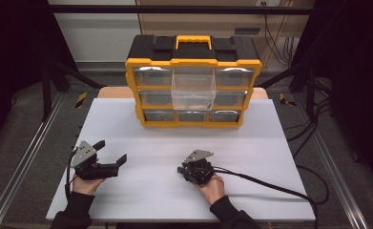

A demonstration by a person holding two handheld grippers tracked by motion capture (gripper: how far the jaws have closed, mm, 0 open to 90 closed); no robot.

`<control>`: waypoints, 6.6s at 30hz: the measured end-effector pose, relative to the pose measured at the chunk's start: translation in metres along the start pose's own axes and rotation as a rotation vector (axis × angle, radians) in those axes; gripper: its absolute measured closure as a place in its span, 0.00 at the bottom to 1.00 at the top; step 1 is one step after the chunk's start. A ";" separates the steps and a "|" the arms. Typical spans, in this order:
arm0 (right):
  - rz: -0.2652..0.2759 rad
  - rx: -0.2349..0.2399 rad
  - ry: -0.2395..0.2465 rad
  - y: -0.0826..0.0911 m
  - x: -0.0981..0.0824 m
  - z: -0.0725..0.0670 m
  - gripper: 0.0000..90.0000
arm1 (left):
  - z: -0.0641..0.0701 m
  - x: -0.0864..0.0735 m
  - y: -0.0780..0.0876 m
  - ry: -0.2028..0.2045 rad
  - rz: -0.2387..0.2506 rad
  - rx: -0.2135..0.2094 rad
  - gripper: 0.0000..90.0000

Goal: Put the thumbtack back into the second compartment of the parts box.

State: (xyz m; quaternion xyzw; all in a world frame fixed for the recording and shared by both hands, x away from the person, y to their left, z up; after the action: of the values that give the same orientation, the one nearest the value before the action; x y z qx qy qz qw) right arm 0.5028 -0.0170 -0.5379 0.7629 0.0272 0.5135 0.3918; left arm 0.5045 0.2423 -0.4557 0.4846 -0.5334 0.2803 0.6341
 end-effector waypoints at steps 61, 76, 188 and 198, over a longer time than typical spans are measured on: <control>0.270 0.002 0.049 0.142 0.096 0.003 0.95 | 0.000 -0.001 -0.001 0.002 -0.005 -0.001 0.01; 0.346 -0.027 0.106 0.190 0.146 -0.001 0.95 | 0.000 -0.001 -0.001 0.004 -0.005 -0.002 0.01; 0.252 -0.119 -0.035 0.071 0.056 0.004 0.02 | -0.002 -0.001 0.000 0.011 -0.004 -0.004 0.01; 0.168 -0.064 -0.047 0.039 0.037 -0.002 0.10 | -0.002 -0.001 -0.001 0.009 -0.007 -0.004 0.01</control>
State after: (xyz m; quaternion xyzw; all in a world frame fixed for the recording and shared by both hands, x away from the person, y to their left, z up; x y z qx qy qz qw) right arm 0.5047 -0.0270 -0.4848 0.7614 -0.0622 0.5272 0.3721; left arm 0.5056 0.2444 -0.4571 0.4840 -0.5294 0.2794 0.6383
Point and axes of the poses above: each handheld gripper's, and its own axes: y roughly backward along the jaws, x roughly out of its top, z roughly to its right, the point moved 8 cm from there along -y, roughly forward along the jaws, and after that the axes turned 10 degrees about x, right-handed, at the moved point
